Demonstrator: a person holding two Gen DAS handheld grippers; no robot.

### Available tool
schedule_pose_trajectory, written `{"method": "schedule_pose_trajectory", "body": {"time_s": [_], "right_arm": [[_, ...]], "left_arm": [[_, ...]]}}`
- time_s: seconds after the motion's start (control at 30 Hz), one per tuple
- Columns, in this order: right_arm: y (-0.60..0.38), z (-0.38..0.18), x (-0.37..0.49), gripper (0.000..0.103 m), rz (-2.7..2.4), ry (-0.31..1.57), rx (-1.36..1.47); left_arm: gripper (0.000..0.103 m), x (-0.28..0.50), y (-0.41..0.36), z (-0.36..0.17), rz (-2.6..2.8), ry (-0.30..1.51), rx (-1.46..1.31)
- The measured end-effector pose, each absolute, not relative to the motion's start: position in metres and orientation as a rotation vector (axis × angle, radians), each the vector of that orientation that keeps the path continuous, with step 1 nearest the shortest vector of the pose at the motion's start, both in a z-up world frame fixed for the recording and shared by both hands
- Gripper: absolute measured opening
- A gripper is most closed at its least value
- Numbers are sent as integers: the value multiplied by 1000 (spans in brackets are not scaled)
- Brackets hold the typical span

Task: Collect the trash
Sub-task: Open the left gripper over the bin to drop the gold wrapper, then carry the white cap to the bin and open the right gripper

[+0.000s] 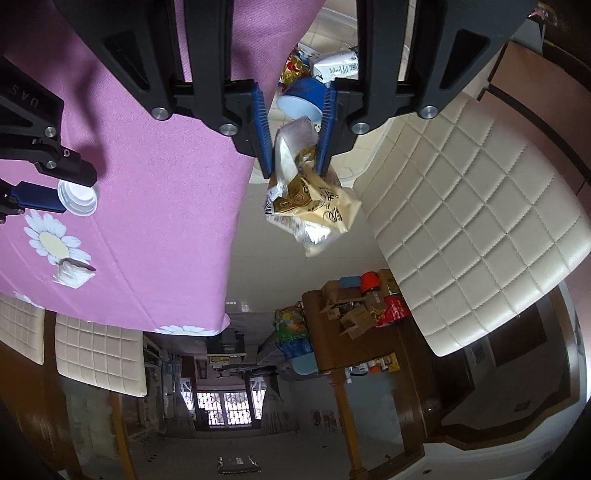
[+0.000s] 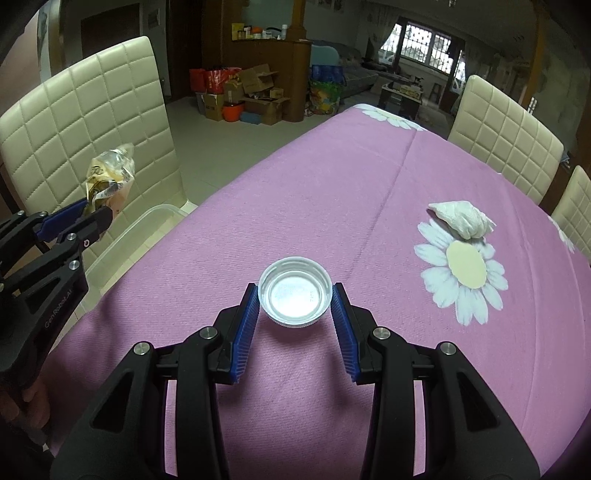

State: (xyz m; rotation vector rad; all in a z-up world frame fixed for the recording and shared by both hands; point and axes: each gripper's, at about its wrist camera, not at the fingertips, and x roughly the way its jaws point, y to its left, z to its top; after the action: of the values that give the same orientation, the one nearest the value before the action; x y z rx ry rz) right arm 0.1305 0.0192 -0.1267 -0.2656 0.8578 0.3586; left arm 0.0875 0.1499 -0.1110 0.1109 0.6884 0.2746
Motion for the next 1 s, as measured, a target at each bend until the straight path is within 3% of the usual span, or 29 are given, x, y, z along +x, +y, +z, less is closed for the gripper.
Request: {"method": "schedule_pose_trajectory", "body": {"time_s": [0.1, 0.3, 0.9, 1.0], "right_arm": [[20, -128, 134, 41, 354, 862, -266], [21, -128, 135, 41, 358, 864, -262], [42, -123, 135, 41, 401, 840, -279], [53, -118, 137, 41, 433, 823, -280]], "left_arm": [[50, 88, 150, -111, 264, 691, 94], [73, 84, 144, -110, 249, 669, 117], [75, 62, 148, -90, 247, 626, 42], [81, 56, 153, -82, 292, 581, 45]]}}
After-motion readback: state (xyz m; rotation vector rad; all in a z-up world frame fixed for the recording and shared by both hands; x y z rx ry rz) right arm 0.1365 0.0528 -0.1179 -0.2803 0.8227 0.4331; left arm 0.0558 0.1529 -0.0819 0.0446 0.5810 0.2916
